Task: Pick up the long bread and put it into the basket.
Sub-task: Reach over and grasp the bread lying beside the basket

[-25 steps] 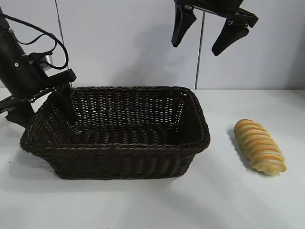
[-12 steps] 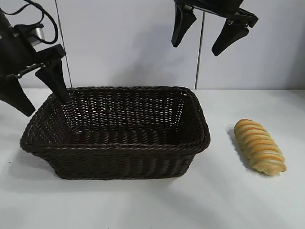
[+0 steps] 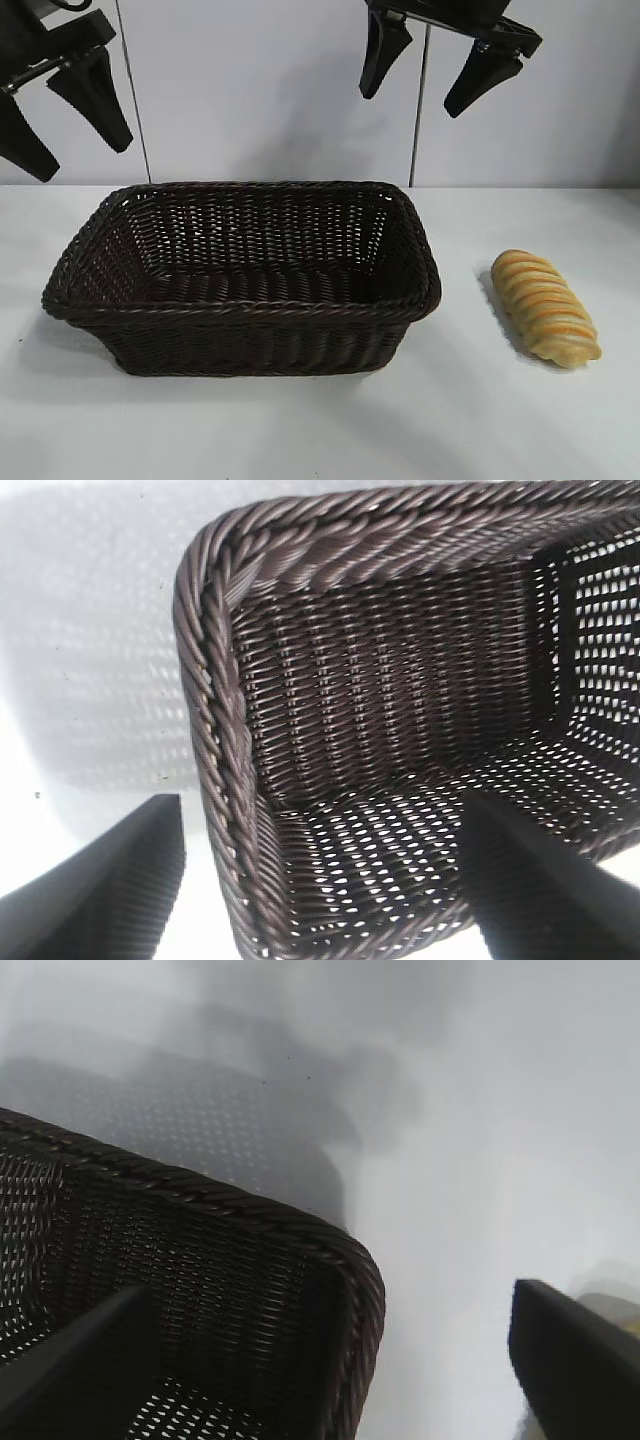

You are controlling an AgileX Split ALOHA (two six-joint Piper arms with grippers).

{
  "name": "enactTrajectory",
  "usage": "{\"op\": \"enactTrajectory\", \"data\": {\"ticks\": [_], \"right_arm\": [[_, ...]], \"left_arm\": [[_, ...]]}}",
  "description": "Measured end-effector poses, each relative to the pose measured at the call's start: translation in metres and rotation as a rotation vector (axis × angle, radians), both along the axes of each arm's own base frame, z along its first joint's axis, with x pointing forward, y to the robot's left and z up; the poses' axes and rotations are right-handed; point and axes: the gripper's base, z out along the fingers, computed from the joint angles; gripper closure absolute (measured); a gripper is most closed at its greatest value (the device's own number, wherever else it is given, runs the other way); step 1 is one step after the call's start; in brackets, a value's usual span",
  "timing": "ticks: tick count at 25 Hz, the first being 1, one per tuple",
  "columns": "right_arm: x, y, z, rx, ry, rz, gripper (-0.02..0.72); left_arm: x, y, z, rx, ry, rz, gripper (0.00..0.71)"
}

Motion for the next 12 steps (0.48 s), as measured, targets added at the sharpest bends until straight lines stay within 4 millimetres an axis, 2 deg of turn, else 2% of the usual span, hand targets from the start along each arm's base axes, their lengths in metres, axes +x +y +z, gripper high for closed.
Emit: {"op": "enactTrajectory", "data": {"ticks": [8, 12], "right_arm": [[0.000, 0.000, 0.000, 0.001, 0.000, 0.000, 0.020], [0.000, 0.000, 0.000, 0.001, 0.000, 0.000, 0.020]], "left_arm": [[0.004, -0.003, 0.003, -0.024, -0.041, 0.033, 0.160], [0.004, -0.018, 0.004, -0.024, -0.079, 0.021, 0.160]]}}
